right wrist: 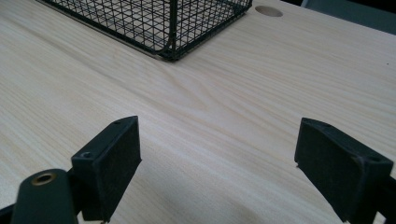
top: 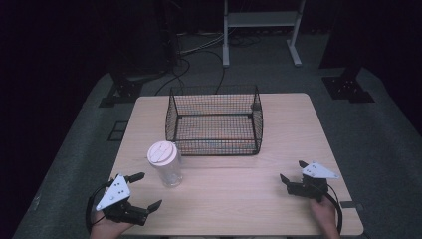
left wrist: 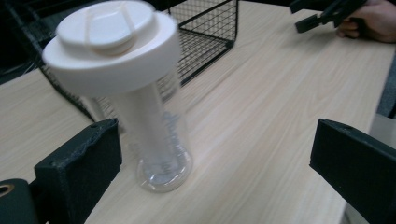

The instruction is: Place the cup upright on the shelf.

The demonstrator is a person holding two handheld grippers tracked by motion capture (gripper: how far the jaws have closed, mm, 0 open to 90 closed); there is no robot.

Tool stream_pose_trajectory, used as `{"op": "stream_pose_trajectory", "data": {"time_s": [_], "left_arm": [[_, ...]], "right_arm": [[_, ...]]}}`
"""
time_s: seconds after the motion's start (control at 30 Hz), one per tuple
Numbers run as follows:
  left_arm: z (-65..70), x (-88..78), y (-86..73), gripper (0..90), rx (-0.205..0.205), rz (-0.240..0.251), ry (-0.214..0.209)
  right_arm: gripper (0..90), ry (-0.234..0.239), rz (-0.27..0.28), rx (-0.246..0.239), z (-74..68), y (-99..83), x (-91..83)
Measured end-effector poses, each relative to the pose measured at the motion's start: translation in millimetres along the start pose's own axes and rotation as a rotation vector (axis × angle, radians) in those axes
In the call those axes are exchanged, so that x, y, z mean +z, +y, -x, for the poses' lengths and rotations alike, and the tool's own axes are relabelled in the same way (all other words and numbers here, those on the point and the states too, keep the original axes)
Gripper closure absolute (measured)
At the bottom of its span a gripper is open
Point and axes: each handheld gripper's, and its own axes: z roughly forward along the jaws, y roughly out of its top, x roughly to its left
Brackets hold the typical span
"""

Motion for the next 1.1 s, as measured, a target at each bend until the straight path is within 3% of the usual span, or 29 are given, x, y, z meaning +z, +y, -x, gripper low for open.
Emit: {"op": "stream_pose_trajectory", "data": {"time_s": [0.13,0.23,0.47,0.6,1.1], "left_arm": [[-8.3,3.4,-1.1,1.2,0.003,-0.021,0.014],[-20.9,9.3,-1.7,1.2,-0.020,-0.029,0.022],[-36.3,25.1,3.8,1.2,-0.039,-0.052,0.015],[-41.8,34.8,6.2,1.2,-0.037,-0.079,0.015],[-51.6,54.4,13.1,1.2,-0.064,-0.109,-0.025]], "right_arm": [[13.5,0.000,0.000,0.000,-0.2,0.0,0.1],[13.5,0.000,0.000,-0.002,-0.4,0.0,0.1],[13.5,0.000,0.000,-0.005,-0.6,0.0,0.2],[13.5,0.001,-0.001,-0.006,-0.8,0.0,0.2],[13.5,0.003,0.000,-0.015,-1.4,0.1,0.3]]}}
